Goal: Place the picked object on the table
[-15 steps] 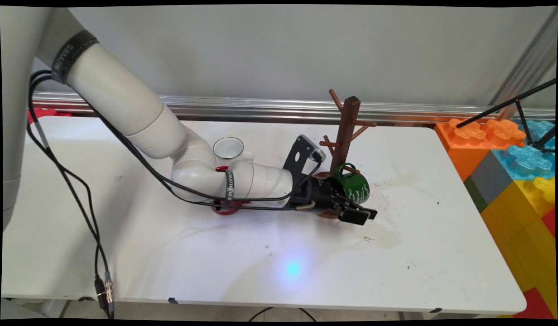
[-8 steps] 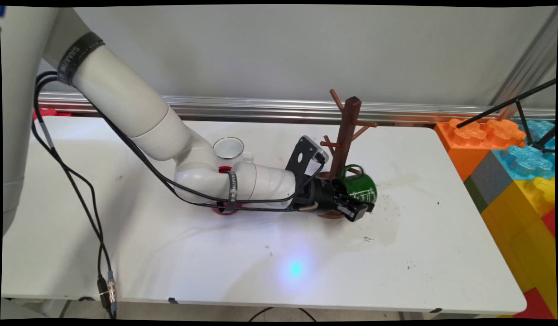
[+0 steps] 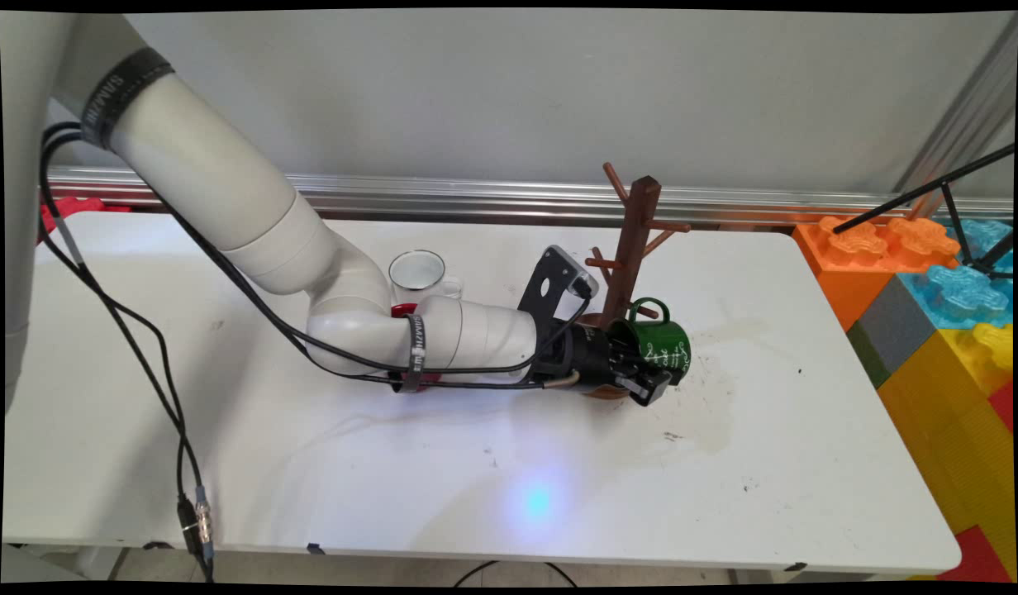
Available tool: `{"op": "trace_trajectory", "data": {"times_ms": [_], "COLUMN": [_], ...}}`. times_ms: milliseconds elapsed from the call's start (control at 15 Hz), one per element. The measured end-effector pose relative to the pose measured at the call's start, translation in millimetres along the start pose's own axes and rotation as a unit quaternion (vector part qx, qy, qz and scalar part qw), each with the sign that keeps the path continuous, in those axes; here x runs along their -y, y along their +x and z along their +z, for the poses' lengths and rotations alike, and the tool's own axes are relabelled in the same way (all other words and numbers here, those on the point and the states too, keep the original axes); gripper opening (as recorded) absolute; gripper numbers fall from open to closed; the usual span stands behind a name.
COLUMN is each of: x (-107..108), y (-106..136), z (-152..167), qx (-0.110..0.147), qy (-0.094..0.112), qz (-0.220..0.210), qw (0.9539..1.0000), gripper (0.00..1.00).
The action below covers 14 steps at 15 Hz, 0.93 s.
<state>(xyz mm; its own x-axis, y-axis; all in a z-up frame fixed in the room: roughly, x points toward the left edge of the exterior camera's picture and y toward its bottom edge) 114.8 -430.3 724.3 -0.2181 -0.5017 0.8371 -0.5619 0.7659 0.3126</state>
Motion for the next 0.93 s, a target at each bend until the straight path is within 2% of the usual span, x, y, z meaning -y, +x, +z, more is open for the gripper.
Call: {"op": "trace_trajectory", "data": {"times_ms": [933], "x": [-43.9], "y": [14.4], "z": [-25.9], "qx": [-0.004], "qy": [-0.026], "qz": [0.034], "qw": [0.9991], "gripper": [0.00]}}
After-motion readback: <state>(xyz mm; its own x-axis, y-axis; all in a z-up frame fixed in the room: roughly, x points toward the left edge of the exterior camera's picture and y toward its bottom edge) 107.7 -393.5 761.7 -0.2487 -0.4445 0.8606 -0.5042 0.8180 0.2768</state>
